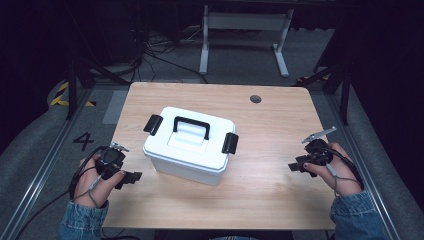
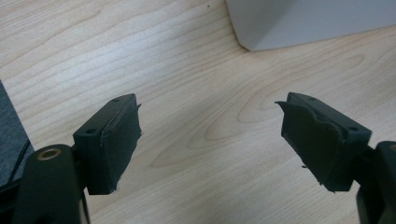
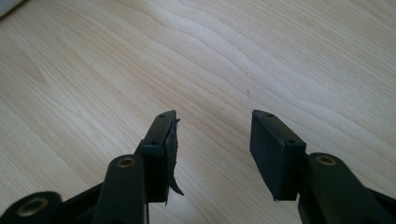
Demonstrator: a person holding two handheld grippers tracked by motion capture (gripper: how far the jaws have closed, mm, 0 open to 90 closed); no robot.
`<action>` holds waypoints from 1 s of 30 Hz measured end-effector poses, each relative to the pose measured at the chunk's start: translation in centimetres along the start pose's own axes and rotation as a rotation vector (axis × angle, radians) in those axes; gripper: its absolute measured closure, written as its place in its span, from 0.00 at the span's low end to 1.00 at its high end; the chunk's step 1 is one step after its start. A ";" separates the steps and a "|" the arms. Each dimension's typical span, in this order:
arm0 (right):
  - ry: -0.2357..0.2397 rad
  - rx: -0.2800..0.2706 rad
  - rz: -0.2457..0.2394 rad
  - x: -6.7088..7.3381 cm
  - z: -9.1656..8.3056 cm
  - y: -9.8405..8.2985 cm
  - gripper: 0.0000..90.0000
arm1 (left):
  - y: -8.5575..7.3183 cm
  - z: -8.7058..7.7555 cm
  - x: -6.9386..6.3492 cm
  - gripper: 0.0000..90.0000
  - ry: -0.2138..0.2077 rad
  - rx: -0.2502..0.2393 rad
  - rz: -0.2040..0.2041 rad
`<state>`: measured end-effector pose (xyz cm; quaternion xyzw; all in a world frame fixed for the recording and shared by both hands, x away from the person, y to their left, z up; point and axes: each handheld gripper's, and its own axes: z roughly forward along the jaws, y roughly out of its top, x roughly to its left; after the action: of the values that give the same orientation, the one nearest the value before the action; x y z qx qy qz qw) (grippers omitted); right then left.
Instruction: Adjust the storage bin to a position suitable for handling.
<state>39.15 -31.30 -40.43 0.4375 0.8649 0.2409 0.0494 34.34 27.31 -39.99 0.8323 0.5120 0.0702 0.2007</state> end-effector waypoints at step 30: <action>0.072 -0.132 -0.212 5.3 -1.1 6.4 0.56 | 1.2 -0.2 0.5 0.28 -0.033 0.032 -0.017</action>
<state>40.26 -24.41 -35.85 0.3306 0.8897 0.3064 0.0725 35.48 27.29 -39.41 0.8319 0.5169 0.0466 0.1964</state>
